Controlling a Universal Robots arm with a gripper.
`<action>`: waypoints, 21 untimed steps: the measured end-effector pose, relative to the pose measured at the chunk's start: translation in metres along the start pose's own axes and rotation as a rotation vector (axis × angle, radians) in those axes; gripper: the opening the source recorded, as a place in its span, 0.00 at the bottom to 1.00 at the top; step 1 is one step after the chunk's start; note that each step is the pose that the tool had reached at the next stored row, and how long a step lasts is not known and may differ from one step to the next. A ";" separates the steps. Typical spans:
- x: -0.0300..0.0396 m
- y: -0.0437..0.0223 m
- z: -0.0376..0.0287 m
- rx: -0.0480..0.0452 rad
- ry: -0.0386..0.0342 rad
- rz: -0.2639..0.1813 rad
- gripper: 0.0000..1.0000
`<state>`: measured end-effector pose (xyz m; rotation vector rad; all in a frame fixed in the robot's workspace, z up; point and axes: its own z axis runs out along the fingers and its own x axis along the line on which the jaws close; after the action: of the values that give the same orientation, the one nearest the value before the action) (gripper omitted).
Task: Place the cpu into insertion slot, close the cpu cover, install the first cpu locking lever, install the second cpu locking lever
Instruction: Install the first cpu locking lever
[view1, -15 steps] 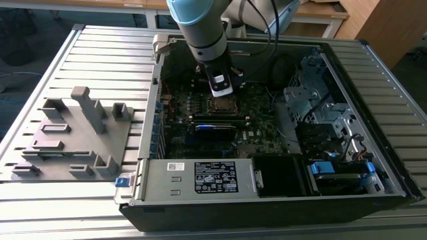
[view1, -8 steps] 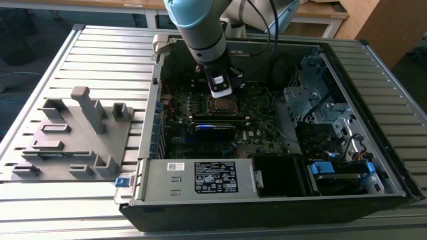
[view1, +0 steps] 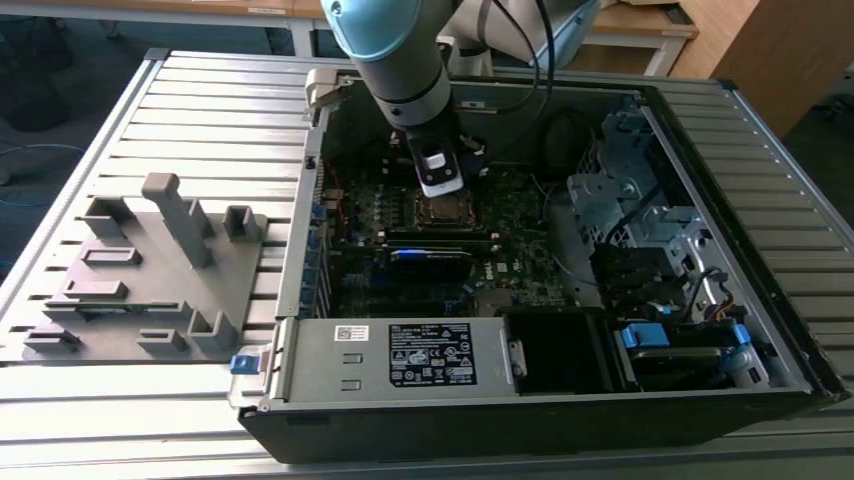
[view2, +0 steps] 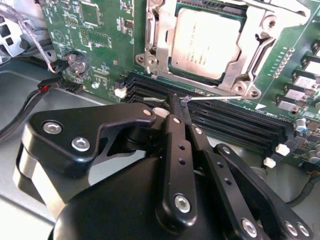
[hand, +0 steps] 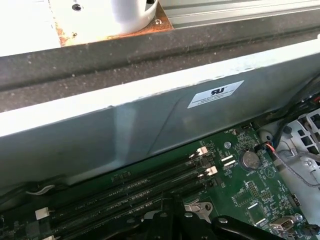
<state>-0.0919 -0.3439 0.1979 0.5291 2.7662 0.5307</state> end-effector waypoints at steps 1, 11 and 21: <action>0.0000 0.0000 0.0000 0.0000 0.0000 0.000 0.10; 0.0008 -0.0014 0.0029 -0.0021 0.0006 -0.008 0.10; 0.0023 -0.0038 0.0095 0.0307 -0.0104 -0.020 0.10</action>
<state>-0.0920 -0.3434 0.1875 0.5091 2.7708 0.4804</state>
